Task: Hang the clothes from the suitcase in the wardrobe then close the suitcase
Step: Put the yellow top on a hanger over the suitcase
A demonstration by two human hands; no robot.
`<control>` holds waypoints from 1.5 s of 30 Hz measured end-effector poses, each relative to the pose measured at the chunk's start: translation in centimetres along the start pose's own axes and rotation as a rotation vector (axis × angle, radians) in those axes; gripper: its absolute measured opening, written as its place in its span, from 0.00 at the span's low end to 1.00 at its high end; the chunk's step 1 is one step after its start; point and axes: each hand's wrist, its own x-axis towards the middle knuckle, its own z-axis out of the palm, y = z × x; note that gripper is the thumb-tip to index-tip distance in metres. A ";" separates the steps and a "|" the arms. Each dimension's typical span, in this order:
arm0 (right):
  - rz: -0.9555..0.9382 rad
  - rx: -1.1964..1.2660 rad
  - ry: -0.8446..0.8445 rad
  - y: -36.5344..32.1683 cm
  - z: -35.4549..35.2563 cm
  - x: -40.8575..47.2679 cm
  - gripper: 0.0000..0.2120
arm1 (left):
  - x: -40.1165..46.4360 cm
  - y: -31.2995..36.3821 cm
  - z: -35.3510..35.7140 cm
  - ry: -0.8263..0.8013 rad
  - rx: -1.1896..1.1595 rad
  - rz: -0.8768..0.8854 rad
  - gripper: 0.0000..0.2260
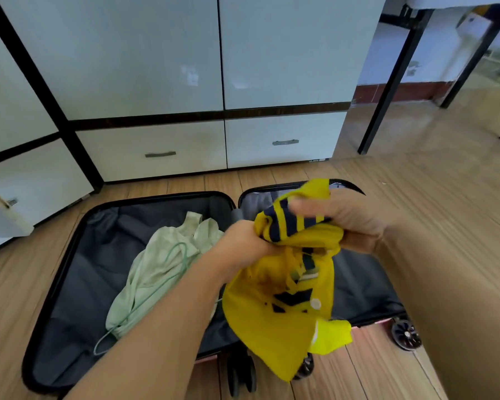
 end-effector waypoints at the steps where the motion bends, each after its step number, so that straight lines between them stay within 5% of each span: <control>1: 0.007 -0.361 0.019 0.4 -0.1 -0.2 0.21 | 0.0 -0.1 -0.5 0.010 -0.091 -0.064 0.12; 3: 0.183 -1.025 0.163 2.8 -0.2 0.8 0.20 | 0.0 0.3 -1.2 -0.048 -0.340 -0.127 0.11; 5: 0.178 -1.262 0.327 5.3 -0.1 2.2 0.07 | 0.0 1.3 -1.0 -0.090 -0.537 -0.156 0.10; 7: 0.239 -0.995 0.481 6.7 -0.6 3.2 0.08 | 0.2 1.6 -0.7 -0.075 -0.644 -0.189 0.09; 9: 0.288 -0.210 0.536 6.3 -1.7 3.9 0.04 | 0.1 1.0 -1.2 -0.091 -0.588 -0.130 0.14; 11: 0.253 0.331 0.478 5.4 -2.0 3.0 0.09 | -0.2 -0.3 -1.5 -0.064 -0.126 -0.028 0.24; 13: 0.211 0.492 0.412 4.6 -1.9 2.3 0.12 | 0.4 -1.7 -1.2 0.058 0.508 0.021 0.13; 15: 0.219 0.510 0.275 3.5 -1.4 1.3 0.09 | 0.6 -1.9 -0.7 0.230 0.704 -0.024 0.04; 16: 0.203 0.519 0.205 2.8 -0.9 0.9 0.08 | 0.4 -1.6 -0.8 0.289 0.559 -0.084 0.05; 18: 0.153 0.397 0.100 2.0 -0.6 0.3 0.11 | 0.9 -1.4 -1.5 0.276 -0.264 -0.243 0.09; 20: 0.183 -0.082 0.126 2.5 -0.7 0.7 0.17 | 0.0 -0.6 -2.1 0.125 -0.806 -0.293 0.09; 23: 0.232 -0.772 0.452 4.7 -1.1 1.8 0.07 | -0.9 0.6 -2.1 -0.092 -0.941 -0.273 0.10; 25: 0.304 -0.586 0.495 5.1 -1.4 1.8 0.11 | -1.5 1.5 -2.3 -0.226 -0.872 -0.205 0.10; 27: 0.275 0.037 0.535 4.8 -2.2 1.9 0.10 | -1.9 1.6 -2.4 -0.298 -0.665 -0.118 0.16; 29: 0.238 0.376 0.346 3.8 -2.1 0.9 0.08 | -1.5 0.8 -1.8 -0.214 -0.112 -0.038 0.15; 31: 0.206 0.438 0.150 2.8 -1.0 0.2 0.08 | -0.7 0.2 -1.1 -0.031 0.554 0.002 0.04; 32: 0.171 0.456 0.067 2.3 -0.4 -0.2 0.10 | -0.5 -0.1 -0.8 0.054 0.674 -0.009 0.06; 33: 0.113 0.491 0.023 2.0 -0.3 -0.1 0.15 | -0.3 -0.5 -0.4 0.070 0.617 -0.023 0.07; 36: -0.001 0.488 -0.101 1.7 -0.6 -0.3 0.30 | -0.7 -0.2 -0.2 -0.040 -0.512 -0.211 0.13; 38: -0.053 0.219 -0.146 1.6 -1.3 -0.3 0.30 | -1.2 0.6 -0.5 -0.159 -0.980 -0.184 0.13; 42: 0.055 -0.488 -0.059 3.4 -1.9 0.4 0.25 | -1.4 2.4 -1.2 -0.206 -1.126 -0.112 0.19; 45: 0.130 -0.281 0.170 4.4 -2.0 0.5 0.12 | -2.1 3.3 -1.2 -0.240 -1.047 -0.076 0.14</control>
